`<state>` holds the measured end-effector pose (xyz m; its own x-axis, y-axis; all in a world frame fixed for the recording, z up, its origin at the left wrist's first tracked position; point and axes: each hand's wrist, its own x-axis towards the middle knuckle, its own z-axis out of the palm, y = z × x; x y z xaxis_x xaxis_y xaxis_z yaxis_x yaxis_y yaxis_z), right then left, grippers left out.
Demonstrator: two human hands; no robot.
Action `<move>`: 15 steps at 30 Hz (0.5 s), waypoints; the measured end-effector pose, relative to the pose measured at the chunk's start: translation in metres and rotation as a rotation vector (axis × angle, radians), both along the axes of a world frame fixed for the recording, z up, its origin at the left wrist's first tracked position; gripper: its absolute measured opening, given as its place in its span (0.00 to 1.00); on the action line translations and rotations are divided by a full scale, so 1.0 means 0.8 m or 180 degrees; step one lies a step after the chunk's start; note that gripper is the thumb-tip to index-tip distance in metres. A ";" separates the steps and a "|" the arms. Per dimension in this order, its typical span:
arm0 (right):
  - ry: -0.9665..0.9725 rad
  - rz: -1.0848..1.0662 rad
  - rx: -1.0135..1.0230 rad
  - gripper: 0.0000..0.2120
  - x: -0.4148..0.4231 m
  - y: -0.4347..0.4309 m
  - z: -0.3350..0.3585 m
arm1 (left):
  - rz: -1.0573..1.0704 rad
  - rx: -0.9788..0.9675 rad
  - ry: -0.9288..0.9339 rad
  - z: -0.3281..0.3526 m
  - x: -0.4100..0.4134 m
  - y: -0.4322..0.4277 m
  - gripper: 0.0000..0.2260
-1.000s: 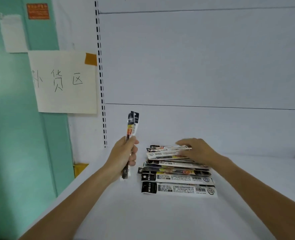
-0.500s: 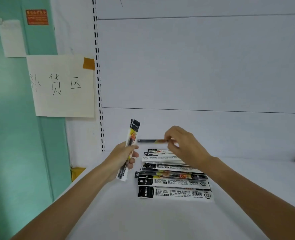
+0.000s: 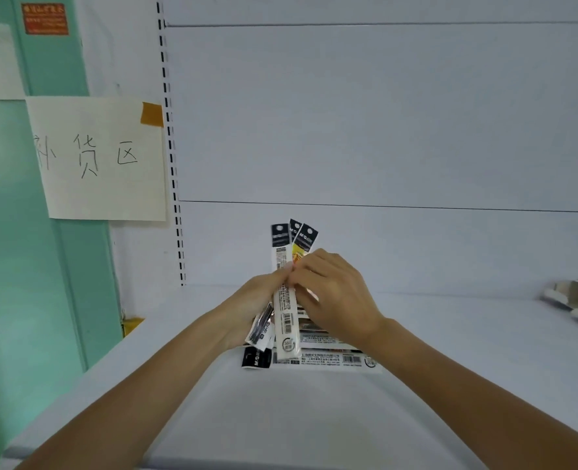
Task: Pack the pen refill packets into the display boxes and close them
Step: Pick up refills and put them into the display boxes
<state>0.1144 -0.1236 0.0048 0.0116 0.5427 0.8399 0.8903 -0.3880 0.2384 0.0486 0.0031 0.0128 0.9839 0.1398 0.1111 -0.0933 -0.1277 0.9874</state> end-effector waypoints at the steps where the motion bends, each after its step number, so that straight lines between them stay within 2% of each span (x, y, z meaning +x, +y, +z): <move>1: 0.0060 -0.0081 -0.0099 0.10 0.002 -0.011 -0.001 | 0.0096 0.0085 -0.0081 0.002 0.002 -0.008 0.11; 3: 0.0339 -0.0195 -0.0160 0.14 0.005 -0.036 -0.002 | 0.0208 0.0185 -0.0355 0.009 0.004 -0.035 0.09; 5: 0.0914 -0.0114 0.0088 0.17 0.006 -0.062 -0.007 | 0.0383 0.0185 -0.0596 0.013 0.014 -0.061 0.08; 8: 0.2088 0.0123 0.0728 0.15 0.001 -0.111 -0.016 | 0.0659 0.0236 -0.0881 0.021 0.032 -0.112 0.08; 11: 0.3247 0.0282 0.0655 0.22 0.000 -0.174 -0.021 | 0.0771 0.0224 -0.0977 0.023 0.048 -0.188 0.10; 15: 0.3550 0.0502 0.0642 0.15 0.006 -0.279 -0.021 | 0.0084 0.0303 -0.0820 0.008 0.068 -0.313 0.08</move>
